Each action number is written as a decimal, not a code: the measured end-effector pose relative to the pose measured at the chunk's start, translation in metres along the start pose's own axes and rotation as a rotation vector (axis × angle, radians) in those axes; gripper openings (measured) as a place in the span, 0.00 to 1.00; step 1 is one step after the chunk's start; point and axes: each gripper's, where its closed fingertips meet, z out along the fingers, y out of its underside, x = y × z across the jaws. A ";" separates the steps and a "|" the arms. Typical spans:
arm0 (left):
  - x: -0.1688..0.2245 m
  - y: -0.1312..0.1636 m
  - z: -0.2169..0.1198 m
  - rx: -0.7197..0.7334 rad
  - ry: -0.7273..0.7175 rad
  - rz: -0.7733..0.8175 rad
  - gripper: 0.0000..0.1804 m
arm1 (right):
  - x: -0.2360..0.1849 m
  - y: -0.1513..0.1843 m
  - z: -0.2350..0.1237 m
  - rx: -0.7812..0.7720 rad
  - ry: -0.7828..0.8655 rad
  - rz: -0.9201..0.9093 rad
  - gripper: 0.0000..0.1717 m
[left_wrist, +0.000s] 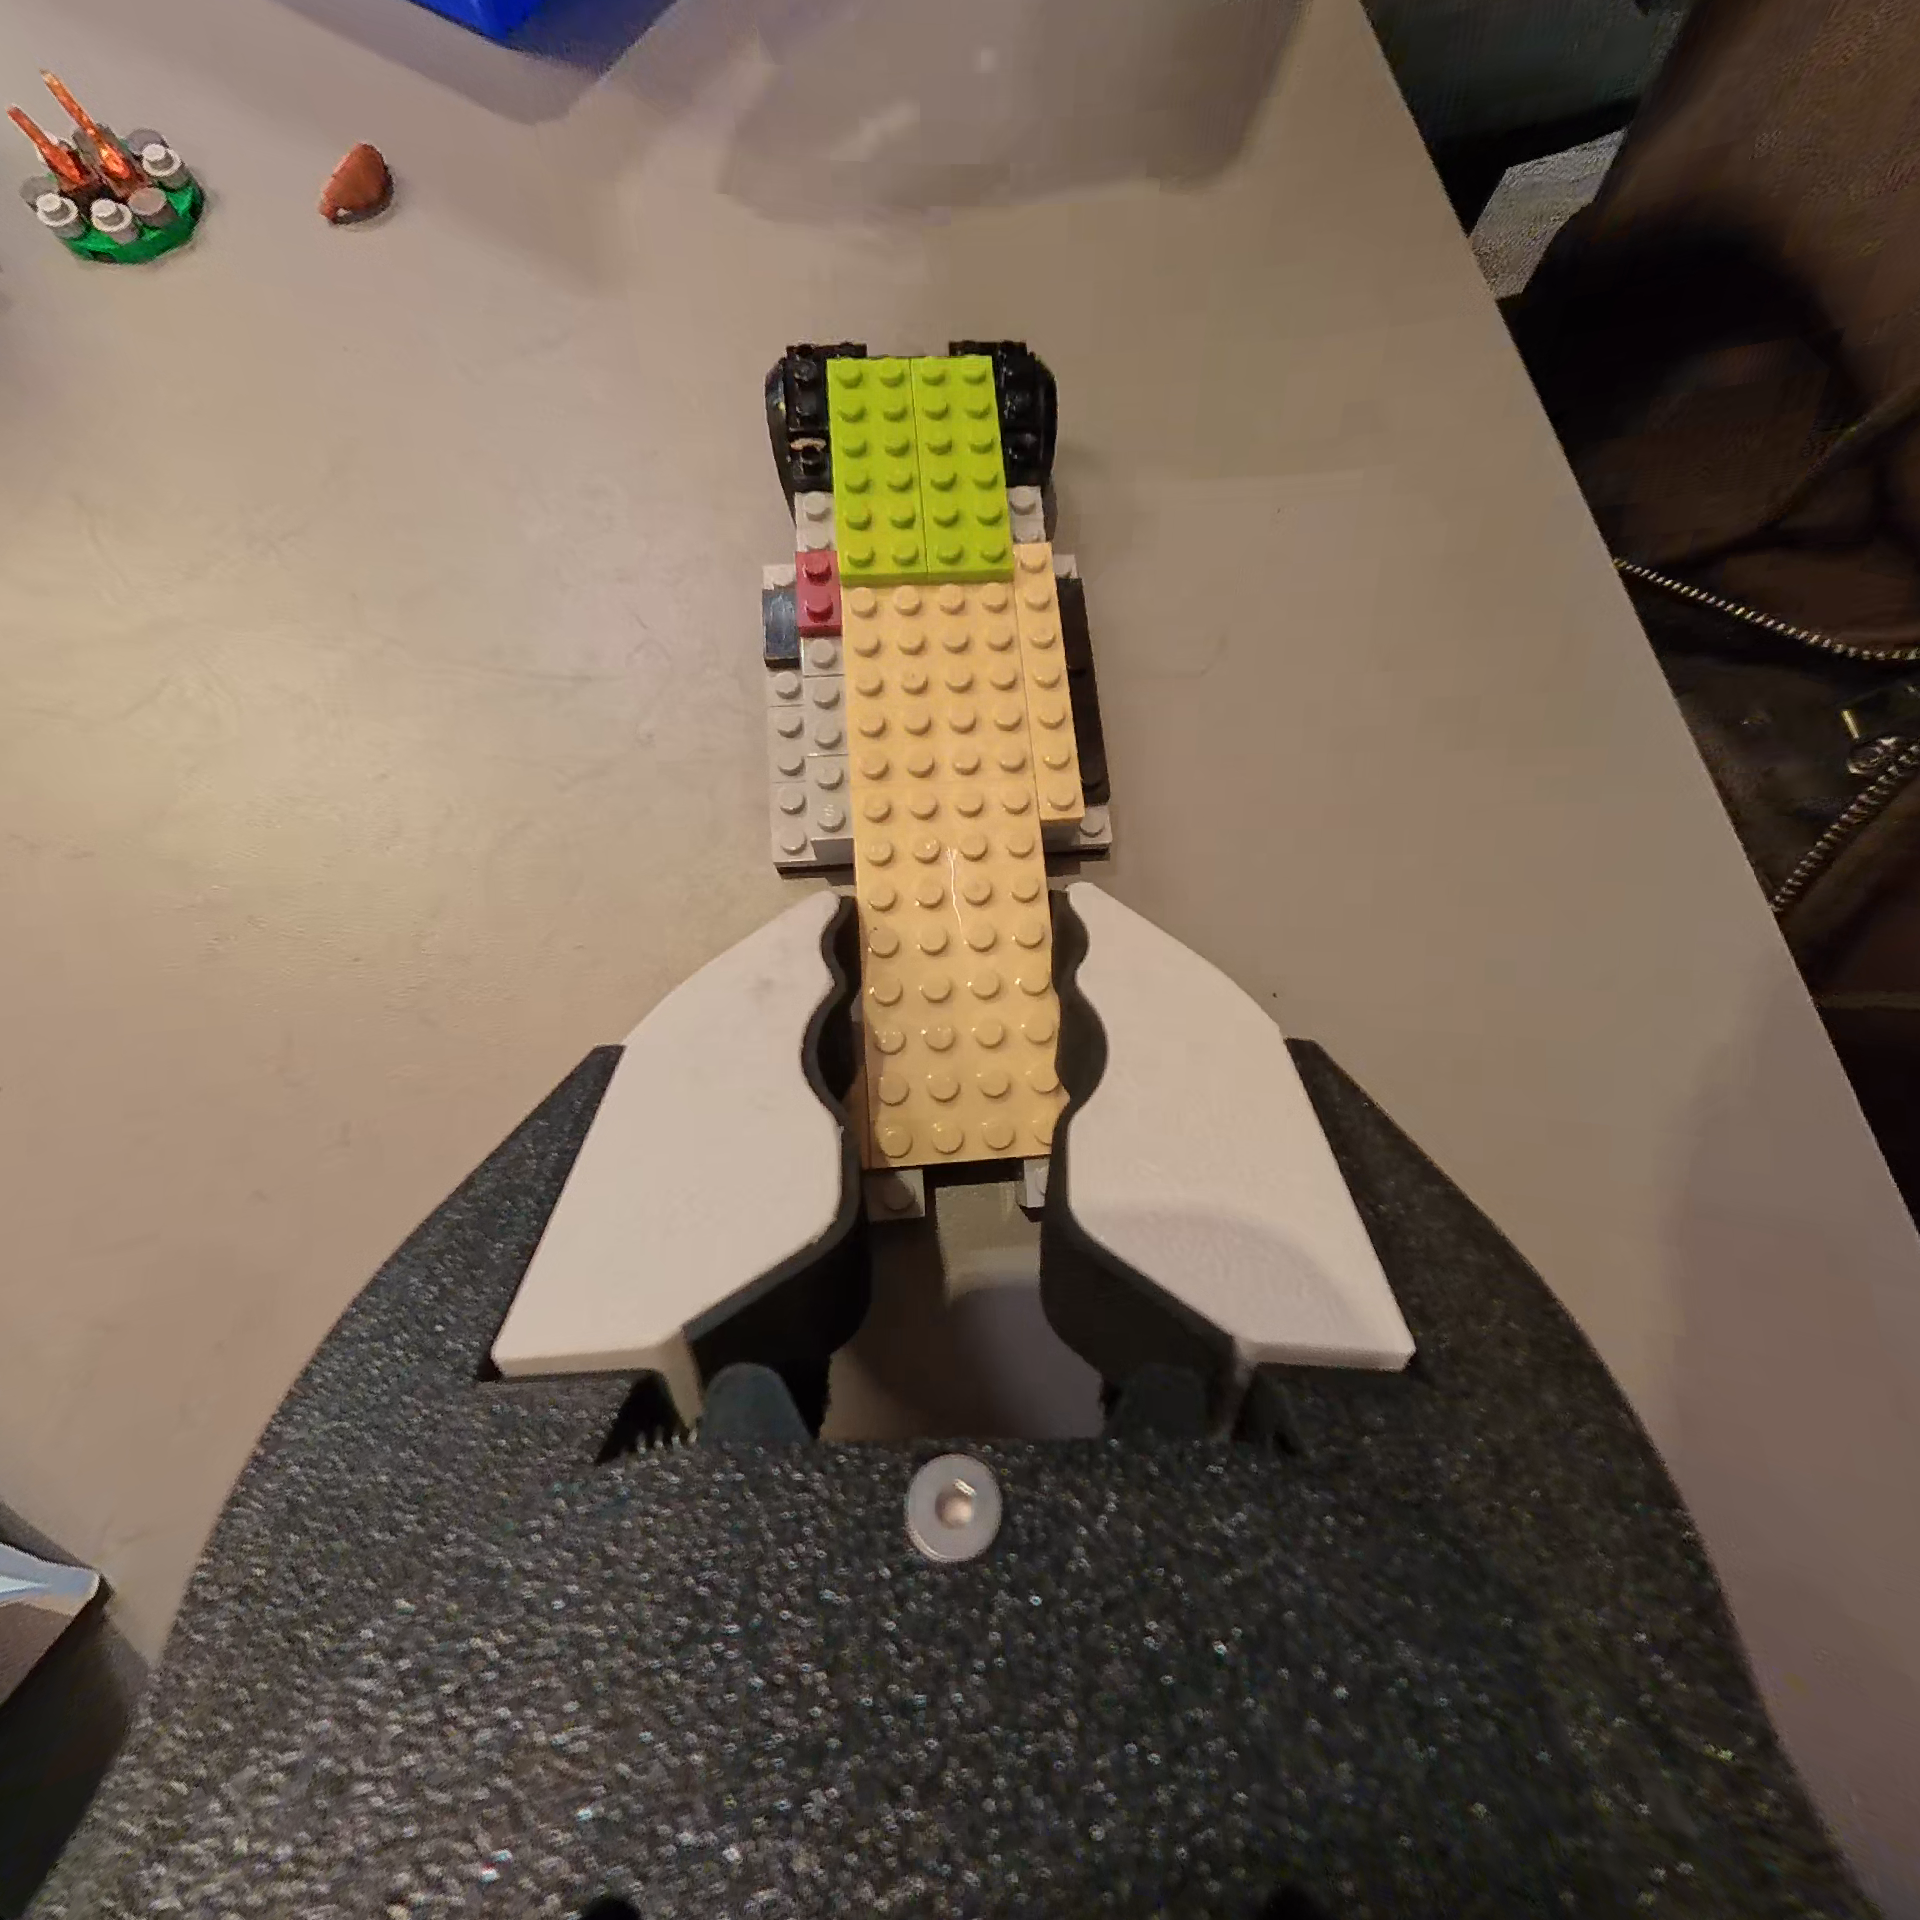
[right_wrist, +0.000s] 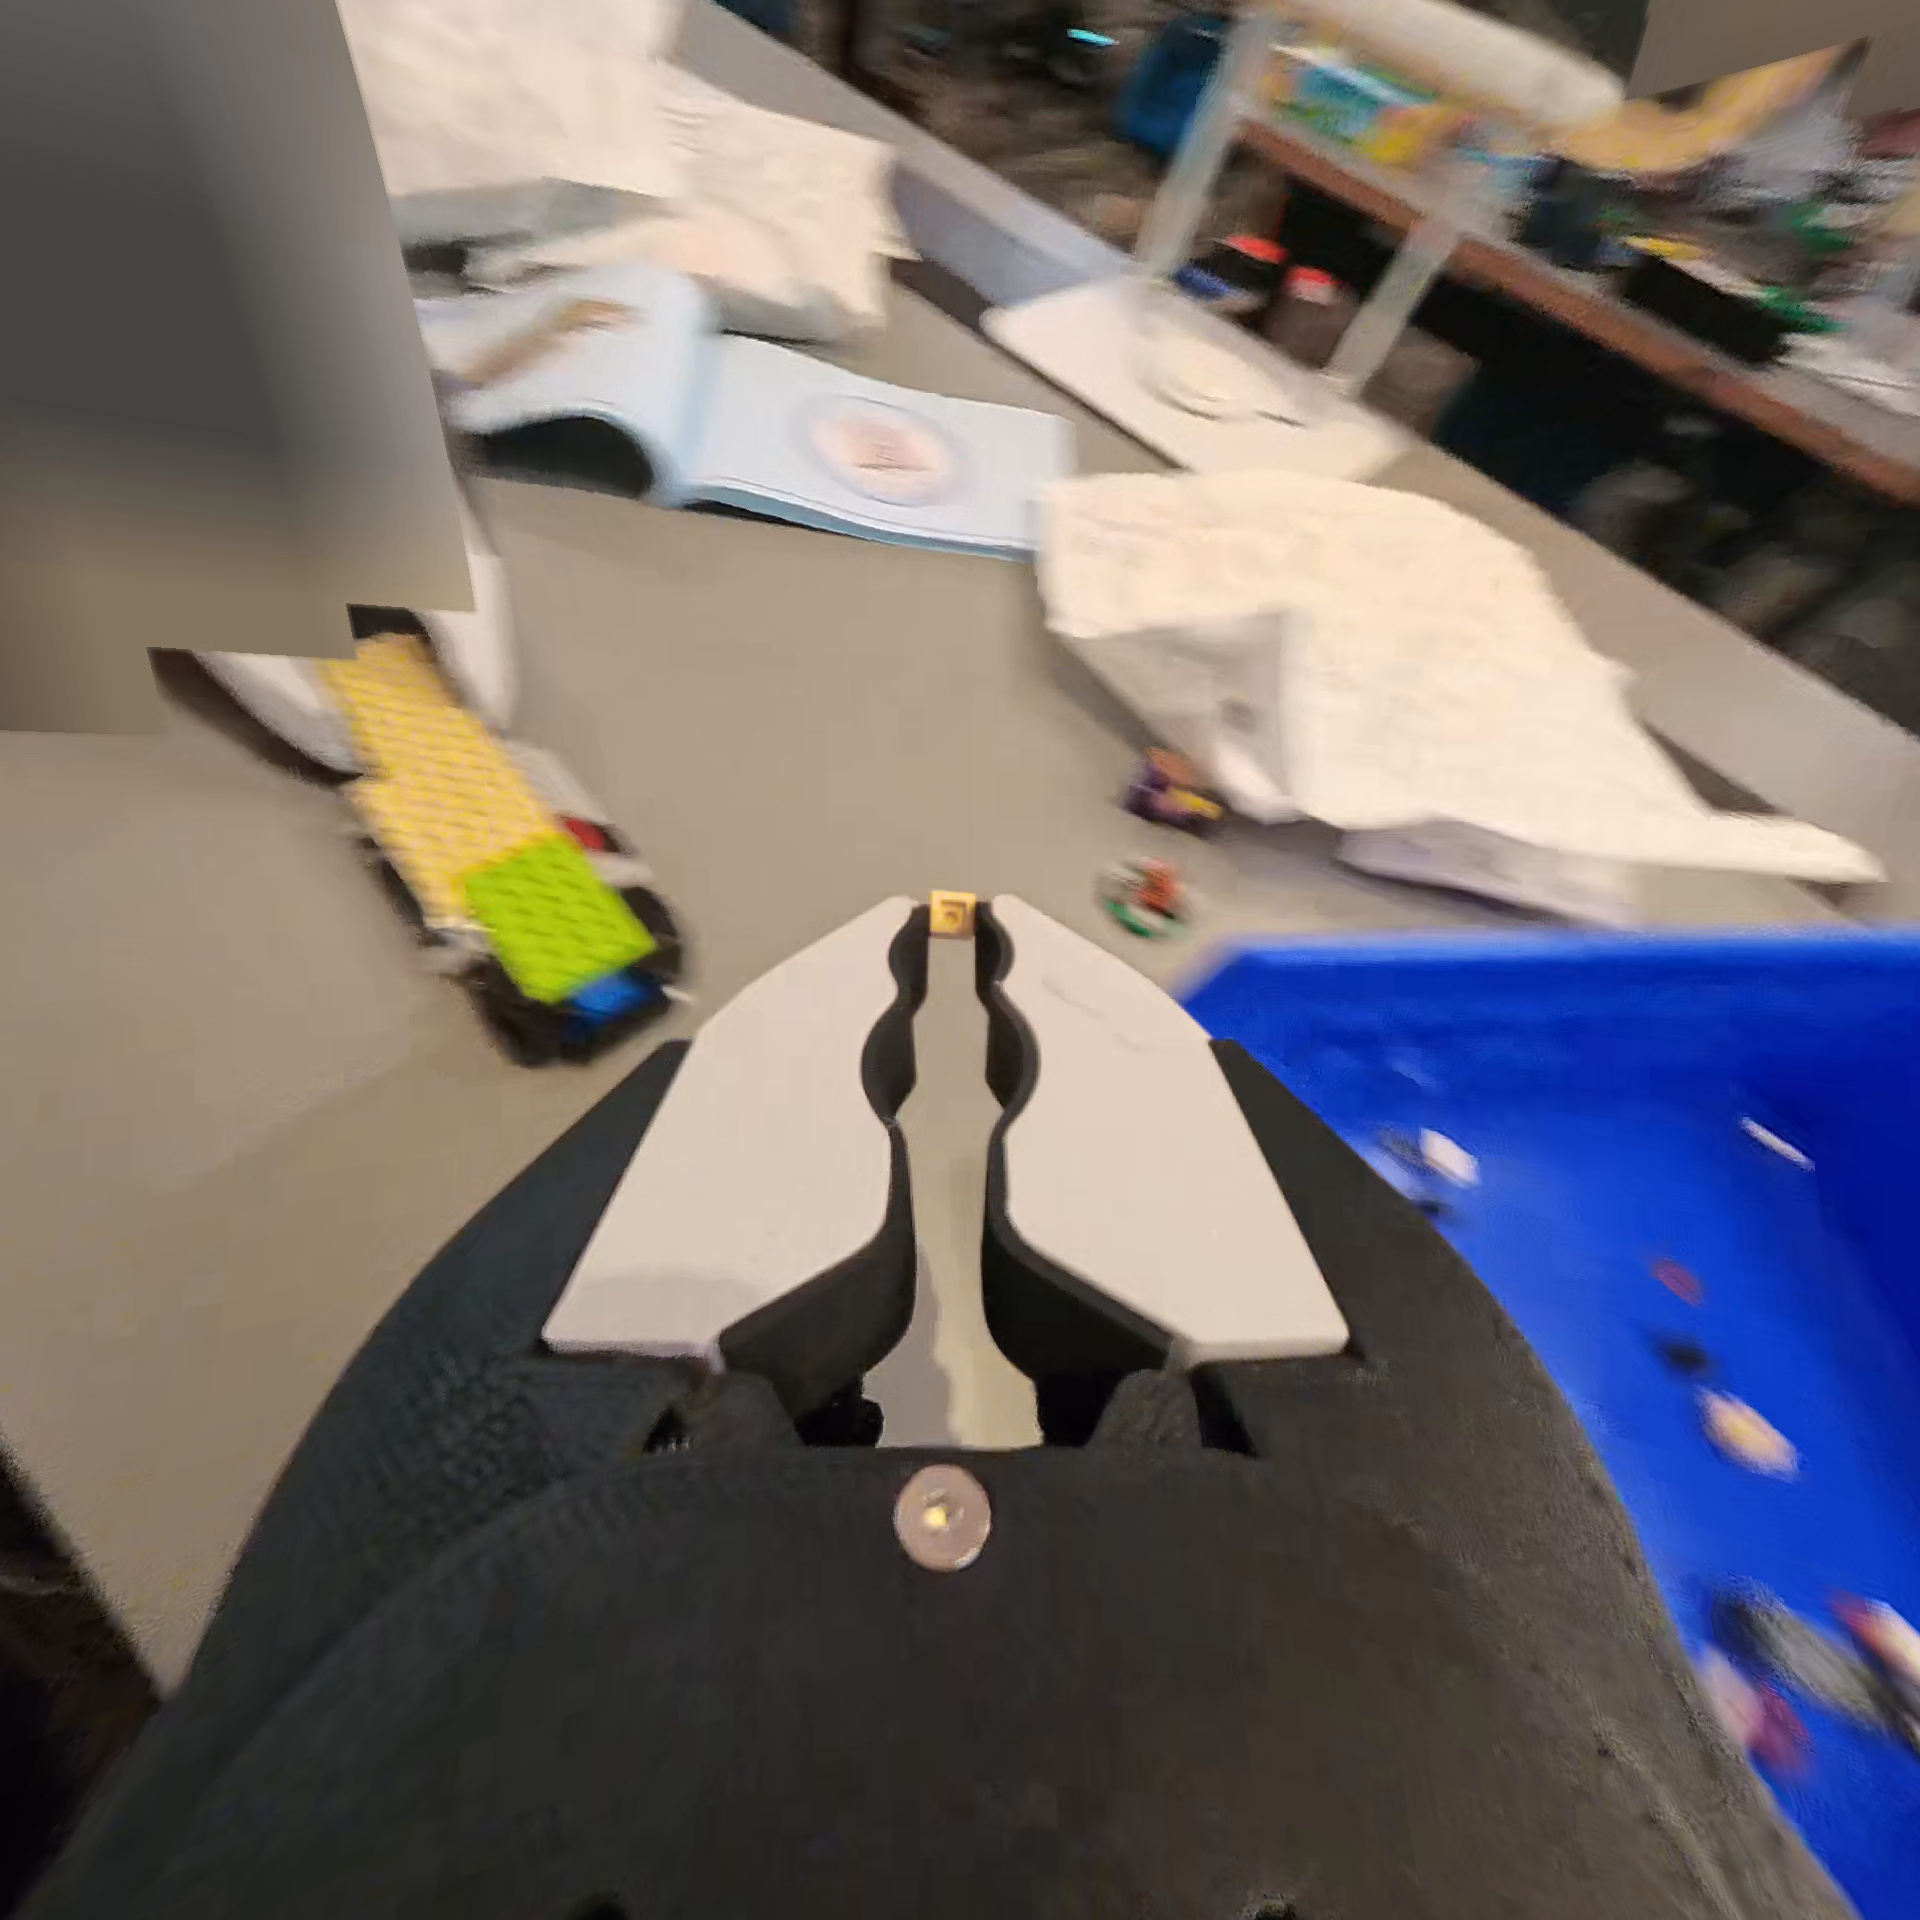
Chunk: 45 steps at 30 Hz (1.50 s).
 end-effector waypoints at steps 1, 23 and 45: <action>0.000 0.000 0.000 0.000 0.000 0.000 0.19 | 0.024 0.007 -0.012 -0.026 0.089 0.017 0.05; -0.001 0.000 0.000 0.000 -0.008 -0.011 0.19 | -0.152 0.013 0.083 -0.252 -0.516 -0.285 0.30; -0.002 -0.001 0.001 0.001 -0.010 -0.018 0.19 | -0.183 0.020 0.121 -0.373 -0.606 -0.430 0.24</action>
